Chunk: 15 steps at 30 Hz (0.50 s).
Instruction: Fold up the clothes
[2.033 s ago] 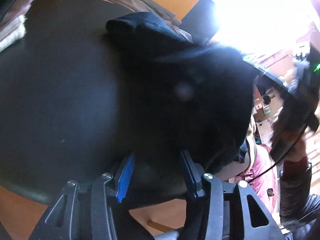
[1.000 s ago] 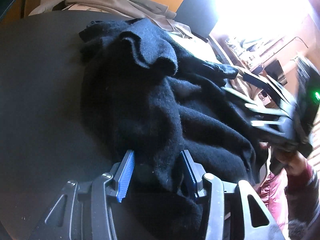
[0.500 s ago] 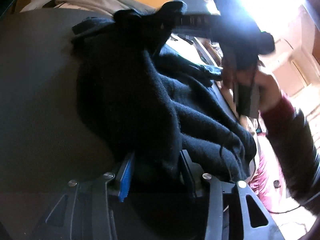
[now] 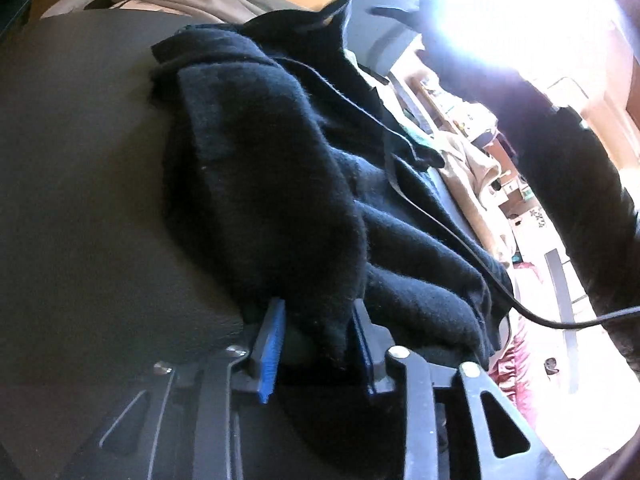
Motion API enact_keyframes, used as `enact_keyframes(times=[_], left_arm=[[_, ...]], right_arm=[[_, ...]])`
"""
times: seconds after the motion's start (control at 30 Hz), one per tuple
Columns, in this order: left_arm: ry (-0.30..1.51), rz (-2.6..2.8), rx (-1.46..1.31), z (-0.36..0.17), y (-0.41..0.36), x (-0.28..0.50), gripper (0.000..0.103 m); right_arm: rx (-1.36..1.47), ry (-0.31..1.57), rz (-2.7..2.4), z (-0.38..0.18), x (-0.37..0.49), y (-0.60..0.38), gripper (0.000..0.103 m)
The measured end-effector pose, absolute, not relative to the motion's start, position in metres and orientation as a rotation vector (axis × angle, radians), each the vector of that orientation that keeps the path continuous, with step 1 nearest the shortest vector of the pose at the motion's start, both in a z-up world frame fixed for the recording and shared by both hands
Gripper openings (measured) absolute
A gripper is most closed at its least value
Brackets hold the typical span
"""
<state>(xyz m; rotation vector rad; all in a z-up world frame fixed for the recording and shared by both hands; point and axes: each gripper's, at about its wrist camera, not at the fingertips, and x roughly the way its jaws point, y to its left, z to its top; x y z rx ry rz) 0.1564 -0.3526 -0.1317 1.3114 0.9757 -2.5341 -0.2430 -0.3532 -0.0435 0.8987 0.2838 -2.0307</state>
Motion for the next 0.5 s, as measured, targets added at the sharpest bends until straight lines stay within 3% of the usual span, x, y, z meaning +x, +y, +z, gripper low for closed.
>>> enact_keyframes(times=[0.17, 0.33, 0.47, 0.5], left_arm=[[0.920, -2.491, 1.326, -0.130, -0.358, 0.156, 0.017], [0.865, -2.447, 1.338, -0.128, -0.364, 0.156, 0.014], [0.679, -2.389, 1.351, -0.127, -0.374, 0.151, 0.013], [0.604, -2.346, 1.354, -0.127, -0.379, 0.146, 0.013]], right_arm=[[0.890, 0.454, -1.933, -0.052, -0.212, -0.274, 0.060], [1.071, 0.576, -1.866, -0.100, -0.171, -0.165, 0.060], [1.278, 0.630, -1.882, -0.151, -0.137, -0.076, 0.060], [1.324, 0.564, -1.901, -0.160, -0.129, -0.056, 0.061]])
